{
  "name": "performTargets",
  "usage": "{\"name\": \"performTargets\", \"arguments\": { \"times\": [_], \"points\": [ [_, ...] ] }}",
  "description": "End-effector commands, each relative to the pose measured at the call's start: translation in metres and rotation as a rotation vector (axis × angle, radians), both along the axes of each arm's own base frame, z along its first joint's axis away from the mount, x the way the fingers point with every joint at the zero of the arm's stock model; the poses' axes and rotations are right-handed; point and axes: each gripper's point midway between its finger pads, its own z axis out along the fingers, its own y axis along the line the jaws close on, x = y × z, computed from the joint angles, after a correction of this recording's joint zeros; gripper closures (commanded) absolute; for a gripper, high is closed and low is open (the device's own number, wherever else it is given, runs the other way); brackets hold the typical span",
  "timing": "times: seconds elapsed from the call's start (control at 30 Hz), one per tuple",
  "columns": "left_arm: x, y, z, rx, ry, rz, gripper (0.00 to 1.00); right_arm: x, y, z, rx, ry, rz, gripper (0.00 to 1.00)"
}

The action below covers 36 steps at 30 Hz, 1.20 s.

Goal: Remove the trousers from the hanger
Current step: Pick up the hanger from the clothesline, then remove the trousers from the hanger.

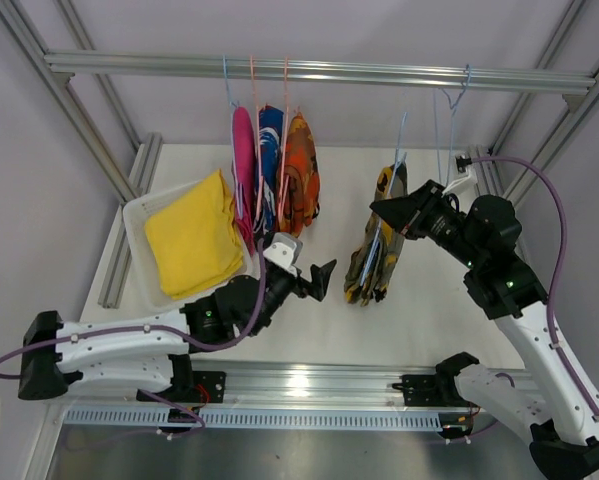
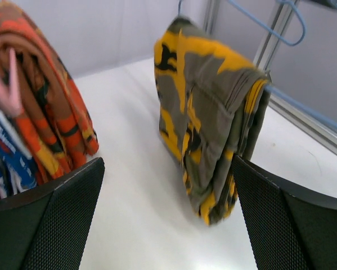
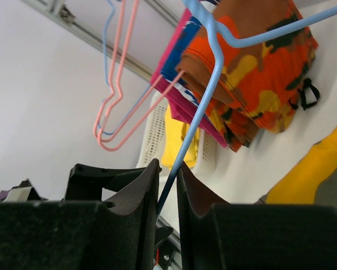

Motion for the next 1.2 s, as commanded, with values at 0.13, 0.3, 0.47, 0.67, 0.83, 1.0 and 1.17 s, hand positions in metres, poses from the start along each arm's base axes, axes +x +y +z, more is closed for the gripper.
{"name": "performTargets", "arguments": {
  "times": [0.13, 0.3, 0.47, 0.67, 0.83, 1.0, 1.17],
  "points": [
    [-0.001, -0.035, 0.04, -0.109, -0.198, -0.08, 0.01, -0.016, -0.016, 0.063, 0.081, -0.207, -0.055, 1.0],
    [-0.001, -0.055, 0.03, -0.092, -0.229, -0.124, 0.01, -0.023, -0.012, 0.069, 0.117, -0.195, -0.019, 1.0],
    [-0.007, -0.06, 0.026, -0.143, -0.249, -0.162, 0.01, -0.021, -0.014, 0.065, 0.129, -0.167, -0.034, 1.0],
    [-0.008, -0.072, 0.014, -0.126, -0.257, -0.186, 0.01, -0.02, -0.008, 0.061, 0.141, -0.149, -0.006, 1.0],
    [-0.007, -0.081, 0.007, -0.121, -0.262, -0.196, 0.01, -0.02, -0.003, 0.063, 0.147, -0.155, 0.025, 1.0],
    [0.0, -0.09, 0.004, -0.098, -0.276, -0.174, 0.01, -0.022, 0.002, 0.061, 0.146, -0.157, 0.056, 1.0],
    [0.012, -0.095, 0.003, -0.073, -0.304, -0.115, 0.01, -0.026, 0.006, 0.061, 0.136, -0.184, 0.093, 1.0]
  ]
}}
